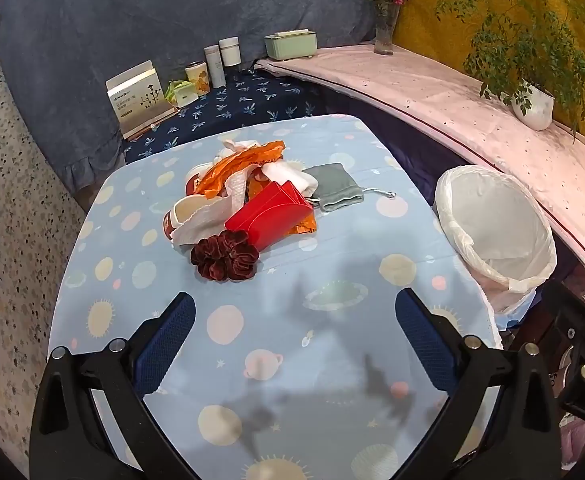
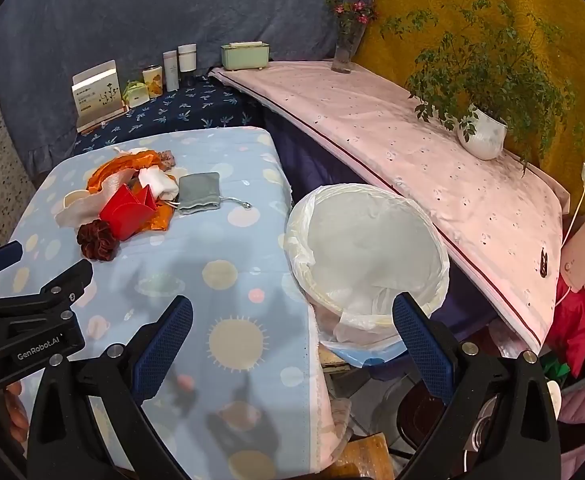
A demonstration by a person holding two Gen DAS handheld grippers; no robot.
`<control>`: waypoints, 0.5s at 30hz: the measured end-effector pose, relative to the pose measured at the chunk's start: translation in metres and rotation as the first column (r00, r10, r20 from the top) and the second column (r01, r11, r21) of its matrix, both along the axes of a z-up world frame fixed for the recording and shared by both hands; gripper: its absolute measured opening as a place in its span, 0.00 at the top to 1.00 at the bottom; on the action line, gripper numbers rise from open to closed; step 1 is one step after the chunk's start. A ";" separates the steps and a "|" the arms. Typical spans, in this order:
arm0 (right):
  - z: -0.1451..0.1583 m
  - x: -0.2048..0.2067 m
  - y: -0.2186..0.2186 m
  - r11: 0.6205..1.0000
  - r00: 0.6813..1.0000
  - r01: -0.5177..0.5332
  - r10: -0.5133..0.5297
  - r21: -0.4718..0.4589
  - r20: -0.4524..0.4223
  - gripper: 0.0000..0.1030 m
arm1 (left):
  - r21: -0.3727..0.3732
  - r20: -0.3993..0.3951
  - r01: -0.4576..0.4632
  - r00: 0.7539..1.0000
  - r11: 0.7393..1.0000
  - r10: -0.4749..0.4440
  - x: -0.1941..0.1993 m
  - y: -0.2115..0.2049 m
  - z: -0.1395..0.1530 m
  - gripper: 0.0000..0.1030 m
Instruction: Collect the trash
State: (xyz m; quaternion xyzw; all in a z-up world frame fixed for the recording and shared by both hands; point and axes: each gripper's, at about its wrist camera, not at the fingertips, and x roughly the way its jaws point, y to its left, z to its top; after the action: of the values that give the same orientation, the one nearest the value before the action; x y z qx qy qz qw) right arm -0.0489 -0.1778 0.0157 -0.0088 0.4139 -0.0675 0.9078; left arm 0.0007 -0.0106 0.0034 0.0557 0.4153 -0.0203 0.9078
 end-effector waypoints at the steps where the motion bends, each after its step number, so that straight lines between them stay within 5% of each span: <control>1: 0.000 0.000 0.000 1.000 1.000 0.000 0.000 0.000 0.000 0.07 | 0.001 0.000 0.001 1.000 1.000 -0.001 0.000 0.002 0.000 0.07; 15: -0.002 0.000 0.002 1.000 1.000 -0.006 0.006 -0.006 -0.003 0.07 | -0.006 -0.004 0.004 1.000 1.000 -0.004 -0.001 0.010 0.000 0.07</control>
State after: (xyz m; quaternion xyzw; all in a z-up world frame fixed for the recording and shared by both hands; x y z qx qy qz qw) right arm -0.0486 -0.1754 0.0140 -0.0128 0.4150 -0.0658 0.9073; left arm -0.0004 -0.0004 0.0030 0.0537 0.4167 -0.0235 0.9071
